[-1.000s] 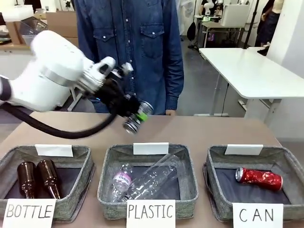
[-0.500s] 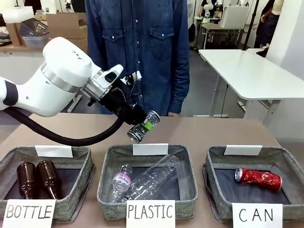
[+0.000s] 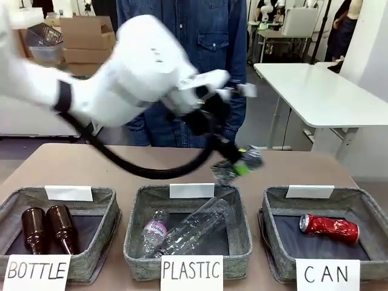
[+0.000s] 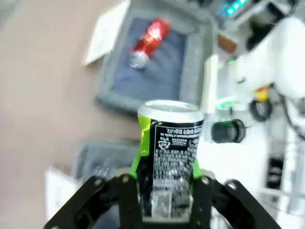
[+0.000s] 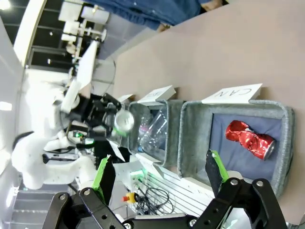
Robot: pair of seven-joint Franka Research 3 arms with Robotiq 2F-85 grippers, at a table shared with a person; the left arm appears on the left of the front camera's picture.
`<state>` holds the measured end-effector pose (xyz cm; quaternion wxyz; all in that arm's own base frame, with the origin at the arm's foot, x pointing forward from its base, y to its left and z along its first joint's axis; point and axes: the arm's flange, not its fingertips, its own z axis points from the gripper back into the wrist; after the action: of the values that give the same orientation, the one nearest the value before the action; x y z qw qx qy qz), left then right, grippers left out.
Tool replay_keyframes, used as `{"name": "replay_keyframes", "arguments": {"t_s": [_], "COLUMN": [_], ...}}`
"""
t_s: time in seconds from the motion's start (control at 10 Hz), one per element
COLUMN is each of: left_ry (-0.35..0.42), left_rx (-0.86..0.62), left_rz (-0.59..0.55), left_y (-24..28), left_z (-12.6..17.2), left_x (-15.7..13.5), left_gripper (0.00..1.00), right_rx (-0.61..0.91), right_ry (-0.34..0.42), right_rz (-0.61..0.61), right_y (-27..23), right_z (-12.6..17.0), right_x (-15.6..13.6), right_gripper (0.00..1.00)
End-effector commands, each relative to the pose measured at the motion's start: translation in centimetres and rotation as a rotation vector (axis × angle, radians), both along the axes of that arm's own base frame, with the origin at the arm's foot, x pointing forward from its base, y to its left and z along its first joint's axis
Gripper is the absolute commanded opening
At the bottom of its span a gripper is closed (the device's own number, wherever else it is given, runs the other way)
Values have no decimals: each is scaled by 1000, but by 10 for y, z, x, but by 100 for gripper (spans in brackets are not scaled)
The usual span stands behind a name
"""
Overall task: Sort the can waste into the basket.
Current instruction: Pick up the can waste from the table and place it in the right Fabric basket.
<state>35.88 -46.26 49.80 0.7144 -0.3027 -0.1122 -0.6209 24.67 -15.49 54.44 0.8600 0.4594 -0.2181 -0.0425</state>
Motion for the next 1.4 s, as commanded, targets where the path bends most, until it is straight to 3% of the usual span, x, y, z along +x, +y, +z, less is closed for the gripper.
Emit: {"name": "replay_keyframes", "arguments": {"t_s": [0.0, 0.1, 0.4, 0.7, 1.0, 1.1, 1.2, 1.3], "left_ry": [-61, -24, -77, -19, -30, -35, -40, -41], "left_rx": [84, 87, -3, 21, 25, 41, 49, 51], "left_rz": [-168, -227, -305, -344, -346, -355, -367, -369], "left_y": [-63, -88, -143, -162, -166, -169, -171, -171], "left_z": [-5, -18, -40, -46, -49, -51, -51, -50], "left_x": [28, 32, 28, 28, 31, 34, 34, 34], "left_gripper": [41, 41, 41, 41, 41, 57, 99, 100], "right_rx": [-1, -1, -1, -1, -1, -1, -1, -1], "right_ry": [-13, -13, -13, -13, -13, -13, -13, -13], "right_rz": [9, 9, 9, 9, 9, 9, 9, 9], "right_y": [0, 0, 0, 0, 0, 0, 0, 0], "right_z": [0, 0, 0, 0, 0, 0, 0, 0], "right_x": [-1, -1, -1, -1, -1, -1, -1, -1], "right_gripper": [100, 100, 100, 100, 100, 100, 100, 100]}}
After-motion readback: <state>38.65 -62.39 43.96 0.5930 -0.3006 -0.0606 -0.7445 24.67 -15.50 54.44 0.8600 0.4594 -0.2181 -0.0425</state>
